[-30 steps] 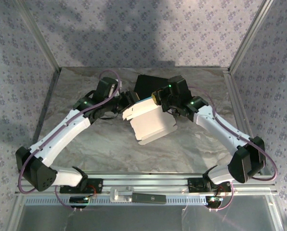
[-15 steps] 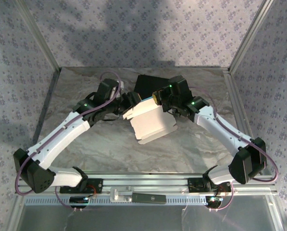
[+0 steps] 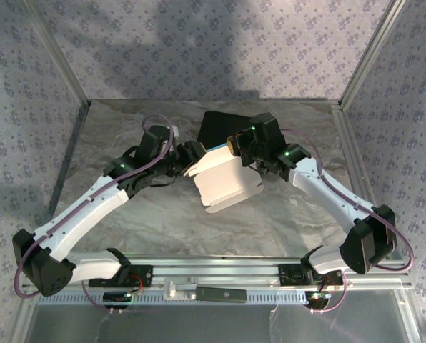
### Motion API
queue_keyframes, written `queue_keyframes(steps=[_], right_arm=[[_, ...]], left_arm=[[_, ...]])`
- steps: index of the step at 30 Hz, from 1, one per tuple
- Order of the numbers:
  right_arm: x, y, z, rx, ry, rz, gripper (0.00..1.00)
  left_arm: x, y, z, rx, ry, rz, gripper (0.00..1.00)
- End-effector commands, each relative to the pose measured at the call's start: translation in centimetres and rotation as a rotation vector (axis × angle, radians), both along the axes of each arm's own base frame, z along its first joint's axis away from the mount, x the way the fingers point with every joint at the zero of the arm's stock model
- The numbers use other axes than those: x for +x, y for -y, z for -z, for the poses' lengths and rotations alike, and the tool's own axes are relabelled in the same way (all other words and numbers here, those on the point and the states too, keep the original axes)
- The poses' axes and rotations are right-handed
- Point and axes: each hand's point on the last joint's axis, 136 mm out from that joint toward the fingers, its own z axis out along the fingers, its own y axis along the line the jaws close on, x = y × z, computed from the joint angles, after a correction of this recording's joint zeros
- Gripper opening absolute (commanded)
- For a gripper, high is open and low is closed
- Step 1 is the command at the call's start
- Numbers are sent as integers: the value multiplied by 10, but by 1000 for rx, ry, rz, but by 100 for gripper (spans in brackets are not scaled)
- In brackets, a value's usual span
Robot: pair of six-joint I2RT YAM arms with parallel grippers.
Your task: Fold the paper box
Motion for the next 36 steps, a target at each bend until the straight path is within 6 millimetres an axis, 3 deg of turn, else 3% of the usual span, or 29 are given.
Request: queue_keyframes(steps=[1, 12, 16, 21, 22, 31, 36], right_arm=[[-1, -1, -5, 21, 10, 16, 0], [-1, -5, -5, 34, 12, 11, 0], [-4, -7, -3, 40, 10, 8, 0], [-6, -8, -11, 59, 26, 8, 0], [-9, -6, 4, 41, 1, 8, 0], [-16, -3, 6, 52, 11, 11, 0], [-18, -3, 4, 57, 23, 10, 0]], left_arm=[[4, 8, -8, -49, 14, -5, 51], [15, 22, -6, -117, -11, -21, 51], [22, 19, -2, -143, -14, -80, 49], [33, 16, 0, -216, -20, -163, 42], [35, 15, 0, -228, -24, -179, 41], [49, 15, -5, -319, -37, -256, 31], [51, 13, 4, -329, -61, -284, 25]])
